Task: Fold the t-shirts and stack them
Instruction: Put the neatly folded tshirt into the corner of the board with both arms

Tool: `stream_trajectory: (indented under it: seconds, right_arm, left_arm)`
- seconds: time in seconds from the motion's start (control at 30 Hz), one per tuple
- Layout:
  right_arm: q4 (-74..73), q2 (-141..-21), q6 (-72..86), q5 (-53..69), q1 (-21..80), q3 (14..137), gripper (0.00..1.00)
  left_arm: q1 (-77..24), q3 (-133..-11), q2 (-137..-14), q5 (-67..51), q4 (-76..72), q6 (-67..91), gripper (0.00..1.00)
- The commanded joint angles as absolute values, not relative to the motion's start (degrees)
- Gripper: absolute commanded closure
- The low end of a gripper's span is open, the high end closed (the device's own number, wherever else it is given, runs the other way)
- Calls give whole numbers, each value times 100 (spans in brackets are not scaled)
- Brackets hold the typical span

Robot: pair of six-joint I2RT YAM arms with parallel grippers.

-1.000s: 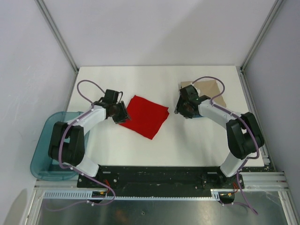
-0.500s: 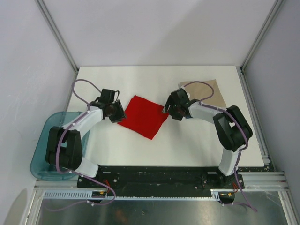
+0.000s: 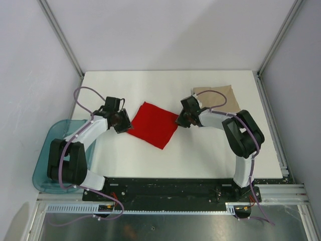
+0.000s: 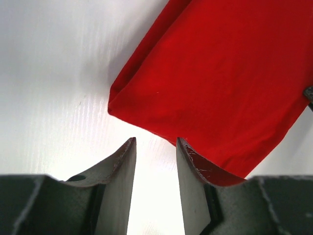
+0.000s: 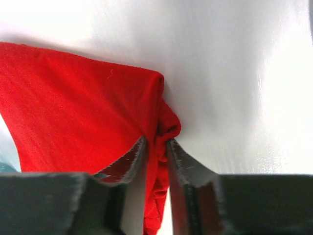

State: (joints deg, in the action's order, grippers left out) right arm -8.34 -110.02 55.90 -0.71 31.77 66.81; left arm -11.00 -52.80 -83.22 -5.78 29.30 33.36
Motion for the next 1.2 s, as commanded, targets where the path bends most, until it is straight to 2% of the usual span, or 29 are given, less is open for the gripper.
stream_trajectory:
  seconds: [0.0, 0.1, 0.23, 0.57, 1.17]
  right_arm:
    - [-833, -11202, 5557, -81, 3008, 6906, 83]
    - [-894, -11345, 5168, -70, 2868, 7230, 95]
    - [-1183, -11622, 4531, -97, 2808, 7857, 99]
    - [-1728, -11942, 3931, -259, 2841, 8608, 100]
    - [-1969, -12032, 3789, -367, 2932, 8818, 100]
  left_arm:
    - [-1038, -5134, -8044, -467, 2954, 3158, 57]
    - [-1037, -5031, -8080, -470, 2957, 3153, 57]
    - [-1042, -4921, -8133, -562, 2949, 3210, 53]
    - [-1026, -4759, -8196, -1131, 2491, 3812, 45]
    - [-991, -4199, -8922, -821, 1367, 4768, 51]
